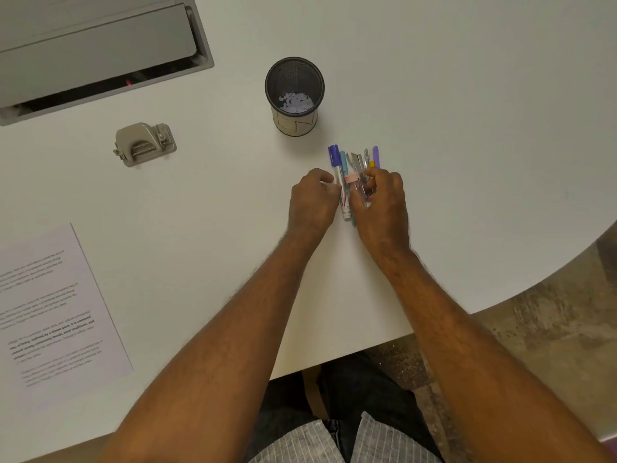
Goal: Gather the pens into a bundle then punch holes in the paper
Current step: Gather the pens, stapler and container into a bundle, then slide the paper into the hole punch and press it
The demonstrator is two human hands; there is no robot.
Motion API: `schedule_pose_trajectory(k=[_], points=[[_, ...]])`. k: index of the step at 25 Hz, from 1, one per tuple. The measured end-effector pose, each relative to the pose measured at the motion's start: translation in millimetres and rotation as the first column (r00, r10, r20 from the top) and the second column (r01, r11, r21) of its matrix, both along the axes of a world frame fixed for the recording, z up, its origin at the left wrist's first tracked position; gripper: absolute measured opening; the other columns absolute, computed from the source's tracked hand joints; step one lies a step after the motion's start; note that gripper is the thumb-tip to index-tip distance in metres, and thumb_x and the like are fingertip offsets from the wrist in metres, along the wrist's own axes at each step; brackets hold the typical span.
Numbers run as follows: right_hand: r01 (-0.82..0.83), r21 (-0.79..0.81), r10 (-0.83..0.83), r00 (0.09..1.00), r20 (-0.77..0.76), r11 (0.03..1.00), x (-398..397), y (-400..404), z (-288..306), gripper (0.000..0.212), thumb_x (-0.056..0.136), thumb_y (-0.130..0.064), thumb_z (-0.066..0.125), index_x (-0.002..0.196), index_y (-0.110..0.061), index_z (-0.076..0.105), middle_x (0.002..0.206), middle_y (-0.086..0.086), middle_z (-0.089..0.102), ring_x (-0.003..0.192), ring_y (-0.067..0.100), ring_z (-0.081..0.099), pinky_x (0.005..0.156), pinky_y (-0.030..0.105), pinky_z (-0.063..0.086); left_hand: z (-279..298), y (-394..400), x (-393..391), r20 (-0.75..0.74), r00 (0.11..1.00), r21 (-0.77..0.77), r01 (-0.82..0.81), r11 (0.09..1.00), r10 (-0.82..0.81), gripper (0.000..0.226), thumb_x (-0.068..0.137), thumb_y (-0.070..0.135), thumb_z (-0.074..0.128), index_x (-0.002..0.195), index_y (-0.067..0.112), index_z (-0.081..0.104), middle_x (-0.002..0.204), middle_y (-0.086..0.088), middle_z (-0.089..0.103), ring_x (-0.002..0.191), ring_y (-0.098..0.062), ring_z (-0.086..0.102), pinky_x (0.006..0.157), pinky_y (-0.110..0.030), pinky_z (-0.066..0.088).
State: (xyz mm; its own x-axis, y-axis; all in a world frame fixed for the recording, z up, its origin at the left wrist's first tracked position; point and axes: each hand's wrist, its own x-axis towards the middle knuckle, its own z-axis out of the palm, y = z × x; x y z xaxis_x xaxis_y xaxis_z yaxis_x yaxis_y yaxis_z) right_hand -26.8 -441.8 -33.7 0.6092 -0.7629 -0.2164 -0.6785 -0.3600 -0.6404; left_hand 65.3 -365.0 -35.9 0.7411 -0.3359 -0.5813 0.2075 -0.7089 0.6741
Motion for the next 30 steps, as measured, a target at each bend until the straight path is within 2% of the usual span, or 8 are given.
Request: schedule_pose_trajectory(k=[3, 6, 9, 13, 18, 22, 25, 30], points=[[-0.056, -0.149, 0.047, 0.997, -0.059, 0.987, 0.8, 9.3, 4.8, 0.051, 0.098, -0.042, 0.067, 0.138, -0.014, 0.055, 0.136, 0.01, 0.058, 0.119, 0.024, 0.057, 0.092, 0.041, 0.06, 8.7, 22.6, -4.3, 0.22, 0.965, 0.042, 0.133, 0.99, -0.139, 0.033, 0.099, 0.033, 0.064, 0.128, 0.017, 0.063, 0.125, -0.002, 0.067, 0.107, -0.016, 0.063, 0.092, -0.03, 0.053], [-0.161, -0.193, 0.138, 0.982, -0.129, 0.968, 4.2, 25.9, 8.9, 0.061, 0.1, -0.044, 0.063, 0.15, -0.014, 0.045, 0.152, 0.01, 0.049, 0.136, 0.027, 0.047, 0.107, 0.043, 0.05, 16.1, 60.6, -6.1, 0.406, 0.884, 0.104, 0.207, 0.973, -0.232, 0.043, 0.097, 0.037, 0.063, 0.135, 0.018, 0.06, 0.141, -0.002, 0.058, 0.128, -0.021, 0.054, 0.102, -0.037, 0.05], [-0.225, -0.213, 0.198, 0.97, -0.142, 0.951, 11.1, 51.7, 13.1, 0.065, 0.102, -0.042, 0.057, 0.157, -0.014, 0.037, 0.165, 0.009, 0.034, 0.152, 0.03, 0.031, 0.121, 0.047, 0.034, 21.3, 104.6, -3.1, 0.468, 0.839, 0.183, 0.215, 0.959, -0.277, 0.054, 0.097, 0.041, 0.062, 0.144, 0.014, 0.054, 0.157, -0.007, 0.047, 0.145, -0.027, 0.043, 0.115, -0.043, 0.04], [-0.33, -0.19, 0.305, 0.94, -0.153, 0.925, 23.1, 96.8, 14.1, 0.066, 0.104, -0.043, 0.053, 0.159, -0.013, 0.033, 0.17, 0.007, 0.026, 0.158, 0.029, 0.02, 0.126, 0.049, 0.025, 27.1, 165.1, 4.0, 0.516, 0.808, 0.258, 0.17, 0.951, -0.284, 0.063, 0.097, 0.044, 0.059, 0.15, 0.012, 0.048, 0.166, -0.011, 0.033, 0.153, -0.031, 0.031, 0.122, -0.045, 0.03], [-0.474, -0.137, 0.448, 0.875, -0.183, 0.87, 40.9, 167.8, 12.1, 0.067, 0.104, -0.044, 0.052, 0.161, -0.016, 0.029, 0.171, 0.004, 0.022, 0.159, 0.027, 0.017, 0.126, 0.048, 0.022, 31.1, 245.6, 9.0, 0.523, 0.837, 0.264, 0.018, 0.964, -0.159, 0.064, 0.098, 0.044, 0.056, 0.152, 0.011, 0.045, 0.168, -0.01, 0.031, 0.154, -0.031, 0.03, 0.124, -0.049, 0.029], [-0.587, -0.087, 0.569, 0.805, -0.17, 0.805, 58.2, 228.7, 13.5, 0.066, 0.105, -0.044, 0.05, 0.161, -0.016, 0.029, 0.171, 0.004, 0.023, 0.158, 0.025, 0.018, 0.126, 0.046, 0.023, 29.8, 309.3, 8.6, 0.506, 0.862, 0.272, -0.126, 0.954, -0.031, 0.063, 0.098, 0.043, 0.057, 0.152, 0.012, 0.045, 0.167, -0.009, 0.033, 0.153, -0.029, 0.032, 0.124, -0.047, 0.028], [-0.661, -0.027, 0.652, 0.745, -0.139, 0.75, 69.9, 274.6, 14.7, 0.065, 0.105, -0.042, 0.051, 0.16, -0.015, 0.03, 0.169, 0.004, 0.028, 0.156, 0.024, 0.023, 0.126, 0.045, 0.028, 26.4, 359.5, 7.3, 0.484, 0.87, 0.275, -0.255, 0.927, 0.096, 0.062, 0.099, 0.044, 0.057, 0.152, 0.014, 0.044, 0.166, -0.007, 0.034, 0.153, -0.027, 0.032, 0.124, -0.046, 0.027], [-0.77, 0.04, 0.77, 0.634, -0.063, 0.637, 95.6, 334.8, 14.2, 0.064, 0.104, -0.039, 0.054, 0.159, -0.016, 0.032, 0.165, 0.003, 0.035, 0.152, 0.023, 0.031, 0.124, 0.041, 0.033, 21.3, 435.3, -0.6, 0.477, 0.828, 0.264, -0.455, 0.85, 0.295, 0.061, 0.099, 0.041, 0.06, 0.153, 0.017, 0.043, 0.165, -0.005, 0.036, 0.152, -0.024, 0.032, 0.123, -0.047, 0.028]])
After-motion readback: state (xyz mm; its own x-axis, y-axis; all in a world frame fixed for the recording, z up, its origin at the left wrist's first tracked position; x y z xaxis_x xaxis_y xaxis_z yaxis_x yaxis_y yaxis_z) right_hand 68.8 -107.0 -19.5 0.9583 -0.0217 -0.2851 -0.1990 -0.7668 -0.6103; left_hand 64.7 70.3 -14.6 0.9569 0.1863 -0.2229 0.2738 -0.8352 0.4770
